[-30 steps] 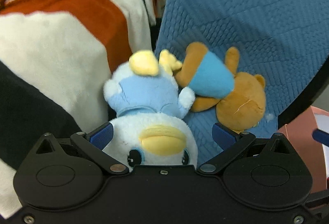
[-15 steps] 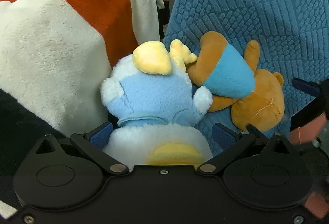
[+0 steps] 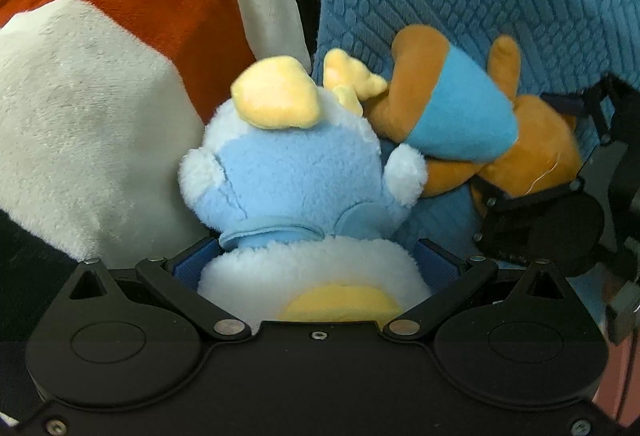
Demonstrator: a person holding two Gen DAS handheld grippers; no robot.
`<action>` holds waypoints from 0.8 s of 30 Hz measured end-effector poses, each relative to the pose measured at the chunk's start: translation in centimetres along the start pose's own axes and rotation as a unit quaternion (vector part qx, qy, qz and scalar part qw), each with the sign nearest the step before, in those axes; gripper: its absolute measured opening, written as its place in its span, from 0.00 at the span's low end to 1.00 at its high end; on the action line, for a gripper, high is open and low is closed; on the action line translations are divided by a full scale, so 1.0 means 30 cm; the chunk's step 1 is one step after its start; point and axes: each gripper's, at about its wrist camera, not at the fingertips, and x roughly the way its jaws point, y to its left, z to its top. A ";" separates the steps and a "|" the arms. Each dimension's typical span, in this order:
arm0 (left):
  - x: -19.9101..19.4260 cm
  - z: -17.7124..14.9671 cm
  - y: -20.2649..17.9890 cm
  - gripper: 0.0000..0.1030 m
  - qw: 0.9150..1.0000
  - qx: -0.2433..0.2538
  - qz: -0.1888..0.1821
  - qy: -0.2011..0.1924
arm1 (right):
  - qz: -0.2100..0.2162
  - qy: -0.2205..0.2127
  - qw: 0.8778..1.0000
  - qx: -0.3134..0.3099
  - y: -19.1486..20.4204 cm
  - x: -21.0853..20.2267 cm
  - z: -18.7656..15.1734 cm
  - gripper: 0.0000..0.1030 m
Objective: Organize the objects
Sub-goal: 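Close left tool on penguin plush while right tool grasps brown teddy bear, then lift penguin plush with left tool while right tool lifts teddy bear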
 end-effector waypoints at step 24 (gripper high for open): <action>-0.057 -0.018 0.079 0.73 0.996 -0.077 -0.051 -0.013 | 0.007 0.047 0.994 0.098 -0.069 -0.188 -0.068 0.65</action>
